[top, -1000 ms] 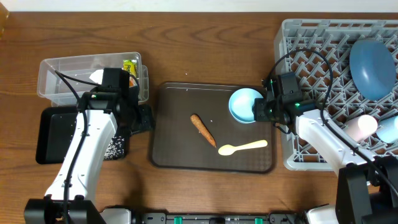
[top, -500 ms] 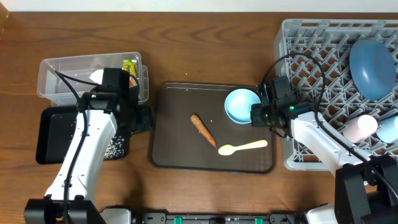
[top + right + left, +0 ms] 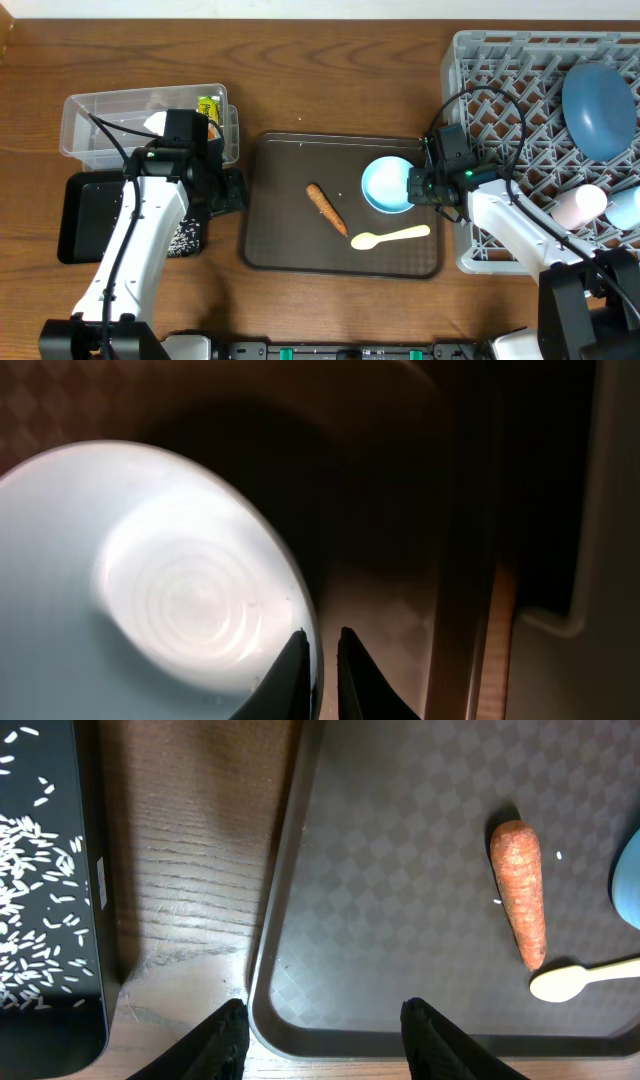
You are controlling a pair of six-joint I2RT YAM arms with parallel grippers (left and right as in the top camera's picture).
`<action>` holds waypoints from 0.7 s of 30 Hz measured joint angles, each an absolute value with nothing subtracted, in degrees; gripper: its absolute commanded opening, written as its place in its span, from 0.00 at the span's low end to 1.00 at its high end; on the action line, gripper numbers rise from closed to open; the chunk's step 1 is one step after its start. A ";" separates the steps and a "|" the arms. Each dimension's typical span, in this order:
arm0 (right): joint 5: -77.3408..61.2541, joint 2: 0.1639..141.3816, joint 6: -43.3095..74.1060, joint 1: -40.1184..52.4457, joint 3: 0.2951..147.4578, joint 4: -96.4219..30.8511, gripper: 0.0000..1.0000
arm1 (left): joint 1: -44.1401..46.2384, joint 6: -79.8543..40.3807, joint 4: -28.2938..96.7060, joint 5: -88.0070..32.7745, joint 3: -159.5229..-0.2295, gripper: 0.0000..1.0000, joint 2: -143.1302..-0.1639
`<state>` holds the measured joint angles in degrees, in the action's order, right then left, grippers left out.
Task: Sort waste into correct bins and load items into the dishwasher rack
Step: 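Move the right gripper to the light-blue bowl rim and grasp it, then lift the bowl with the right gripper and place it in the rack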
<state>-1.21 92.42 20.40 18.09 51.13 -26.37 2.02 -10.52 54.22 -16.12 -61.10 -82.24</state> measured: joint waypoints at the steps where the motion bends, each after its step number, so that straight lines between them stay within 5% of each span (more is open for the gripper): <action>1: -1.21 92.42 20.43 18.11 51.13 -26.85 0.09 | 2.02 -10.52 54.22 -16.12 -61.10 0.52 -82.24; 21: -1.32 92.40 21.37 18.35 51.13 -29.30 0.01 | 2.02 -10.52 54.22 -16.12 -61.10 0.52 -82.24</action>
<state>-1.32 92.40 21.37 18.35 51.13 -29.30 2.02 -10.52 54.22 -16.12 -61.10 -82.24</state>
